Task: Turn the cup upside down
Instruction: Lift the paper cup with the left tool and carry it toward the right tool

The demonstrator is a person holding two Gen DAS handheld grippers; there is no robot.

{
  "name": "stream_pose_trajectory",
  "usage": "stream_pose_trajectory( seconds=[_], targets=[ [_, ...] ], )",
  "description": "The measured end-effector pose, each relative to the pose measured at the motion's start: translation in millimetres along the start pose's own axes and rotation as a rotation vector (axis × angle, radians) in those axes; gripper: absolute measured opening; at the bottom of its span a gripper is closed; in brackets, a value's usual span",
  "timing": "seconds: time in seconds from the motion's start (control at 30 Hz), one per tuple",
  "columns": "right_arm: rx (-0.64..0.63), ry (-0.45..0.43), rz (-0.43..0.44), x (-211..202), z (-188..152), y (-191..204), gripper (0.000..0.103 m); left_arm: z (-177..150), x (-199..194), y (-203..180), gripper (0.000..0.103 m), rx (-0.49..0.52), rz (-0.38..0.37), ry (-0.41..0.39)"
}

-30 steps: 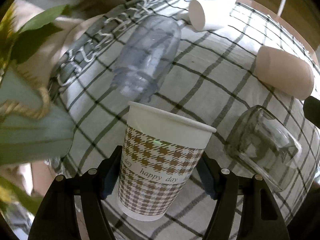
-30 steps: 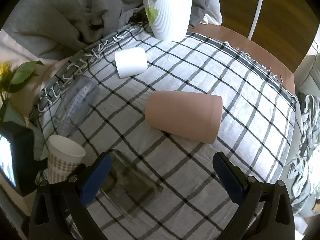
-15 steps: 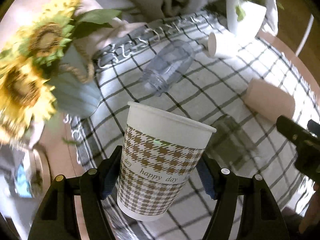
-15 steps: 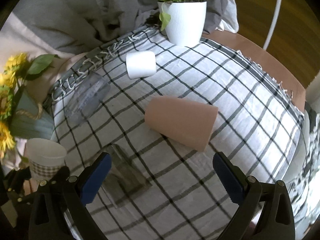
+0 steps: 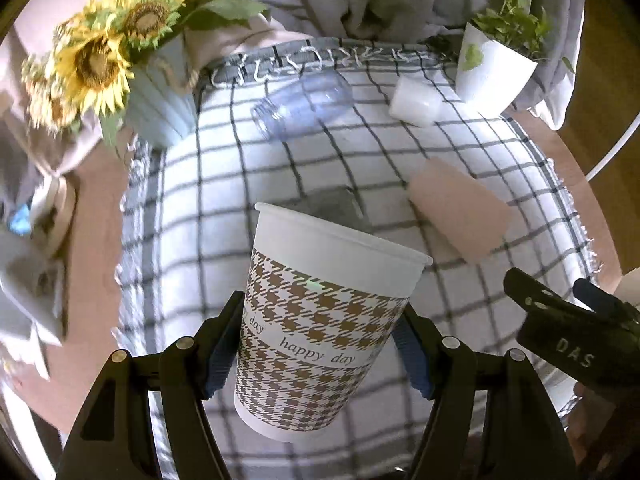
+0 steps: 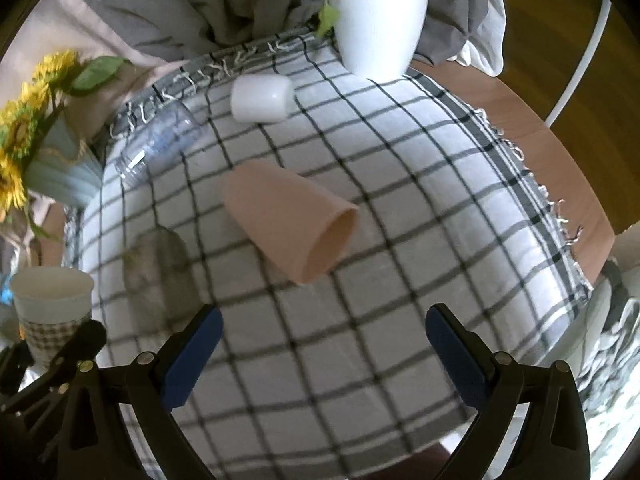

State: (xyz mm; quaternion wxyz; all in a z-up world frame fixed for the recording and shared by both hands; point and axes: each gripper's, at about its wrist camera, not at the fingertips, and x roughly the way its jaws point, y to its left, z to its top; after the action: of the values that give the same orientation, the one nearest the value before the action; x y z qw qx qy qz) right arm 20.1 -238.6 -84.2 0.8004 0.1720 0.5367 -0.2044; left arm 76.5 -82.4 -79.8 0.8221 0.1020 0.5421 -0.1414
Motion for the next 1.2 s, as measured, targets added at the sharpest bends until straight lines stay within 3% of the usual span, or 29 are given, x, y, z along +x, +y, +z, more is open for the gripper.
stream_pose_trajectory(
  seconds=[0.37, 0.77, 1.2],
  targets=[
    [-0.155, 0.054, -0.037, 9.4, -3.8, -66.5, 0.102, -35.5, 20.8, -64.8, 0.069, -0.189, -0.083, 0.107],
    [-0.239, 0.075, -0.124, 24.8, 4.0, -107.7, 0.102, -43.4, 64.6, -95.4, 0.069, -0.343, -0.186, 0.202],
    [-0.307, 0.094, -0.141, 30.3, -1.1, -107.7, 0.102, -51.1, 87.8, -101.8, 0.073, -0.359, -0.166, 0.267]
  ],
)
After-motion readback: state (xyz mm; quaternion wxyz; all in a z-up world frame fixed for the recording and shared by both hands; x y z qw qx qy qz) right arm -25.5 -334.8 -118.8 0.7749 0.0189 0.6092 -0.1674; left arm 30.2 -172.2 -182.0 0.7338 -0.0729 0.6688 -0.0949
